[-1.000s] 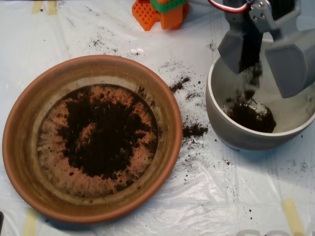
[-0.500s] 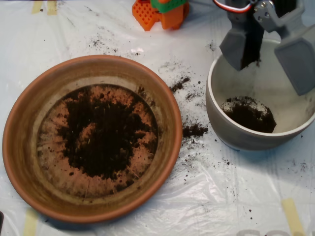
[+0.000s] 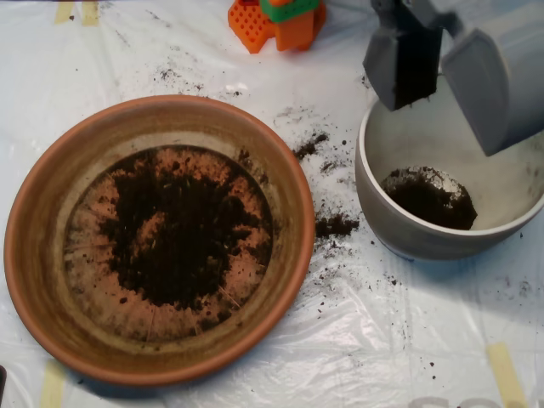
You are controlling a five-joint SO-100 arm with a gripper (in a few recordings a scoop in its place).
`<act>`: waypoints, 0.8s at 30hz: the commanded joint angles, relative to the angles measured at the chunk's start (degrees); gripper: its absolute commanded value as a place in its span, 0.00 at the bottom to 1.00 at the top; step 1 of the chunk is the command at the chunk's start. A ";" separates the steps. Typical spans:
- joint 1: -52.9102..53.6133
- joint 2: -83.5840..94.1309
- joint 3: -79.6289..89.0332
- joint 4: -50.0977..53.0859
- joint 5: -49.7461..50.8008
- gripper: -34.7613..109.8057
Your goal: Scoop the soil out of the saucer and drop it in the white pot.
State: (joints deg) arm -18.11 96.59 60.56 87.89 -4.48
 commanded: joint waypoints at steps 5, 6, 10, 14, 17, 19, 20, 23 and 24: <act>6.15 5.10 -4.92 0.35 1.67 0.51; 7.21 5.27 -4.92 0.35 2.11 0.51; 12.57 6.15 -3.25 -0.26 2.99 0.52; 19.42 12.83 10.37 -7.21 2.64 0.52; 24.52 17.67 23.64 -13.89 1.14 0.52; 27.77 18.90 30.41 -17.49 0.35 0.52; 29.36 19.34 33.22 -18.90 0.00 0.52; 33.57 20.83 41.48 -23.47 -0.35 0.53; 34.80 21.01 43.86 -24.96 -0.26 0.53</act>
State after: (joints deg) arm 12.66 111.88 99.84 67.41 -3.87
